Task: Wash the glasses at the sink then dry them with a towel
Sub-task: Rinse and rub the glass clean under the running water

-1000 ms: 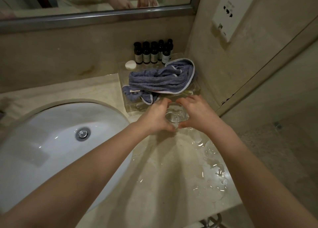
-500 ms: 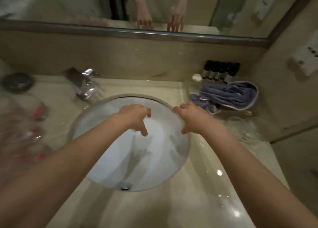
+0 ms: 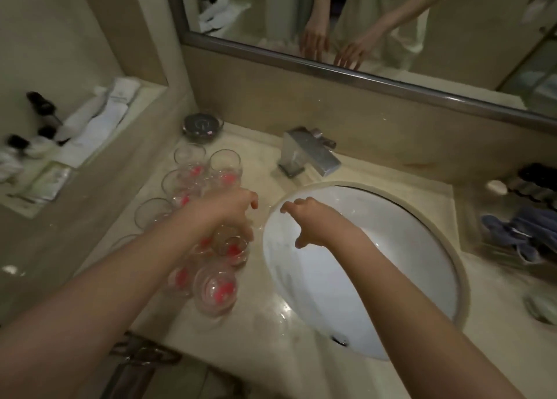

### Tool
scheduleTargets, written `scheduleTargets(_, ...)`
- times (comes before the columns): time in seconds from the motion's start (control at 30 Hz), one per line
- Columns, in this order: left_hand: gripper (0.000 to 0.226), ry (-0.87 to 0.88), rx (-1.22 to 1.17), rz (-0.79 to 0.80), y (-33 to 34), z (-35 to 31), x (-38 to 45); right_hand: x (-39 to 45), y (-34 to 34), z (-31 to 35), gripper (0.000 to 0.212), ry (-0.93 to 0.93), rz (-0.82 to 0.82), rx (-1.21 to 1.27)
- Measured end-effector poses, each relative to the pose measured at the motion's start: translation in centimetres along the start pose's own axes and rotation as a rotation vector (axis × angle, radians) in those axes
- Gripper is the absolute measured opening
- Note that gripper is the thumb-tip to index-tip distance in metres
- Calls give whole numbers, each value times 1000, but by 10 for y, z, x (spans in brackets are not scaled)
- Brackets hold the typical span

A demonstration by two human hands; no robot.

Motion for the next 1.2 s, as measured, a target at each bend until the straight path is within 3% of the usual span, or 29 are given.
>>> scheduleTargets(0.4, 79, -15, 223, 131, 17, -5, -21, 20, 18, 39, 77, -39, 55, 128)
scheduleTargets(0.57, 77, 17, 331, 62, 26, -9, -22, 22, 28, 47, 79, -61, 97, 223)
scheduleTargets(0.67, 74, 60, 280, 5, 27, -7, -21, 21, 30, 47, 79, -82, 82, 353)
scheduleTargets(0.77, 76, 83, 90, -36, 26, -2, -21, 16, 32, 39, 78, -98, 47, 539)
scheduleTargets(1.0, 73, 155, -732, -183, 16, -4, 5, 1, 36, -5, 55, -106, -170, 1197)
scheduleTargets(1.2, 84, 186, -1256, -279, 23, -33, 39, -10, 34, -48, 35, -4, -286, 1380)
Point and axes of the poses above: each hand's wrist, its own x-axis towards the middle knuckle, its own y-axis out of the palm, z = x × y, the point moved 5 cm from there along x, towards the middle knuckle, and after that the axes turned 12 degrees about z, right-handed, at the moved point
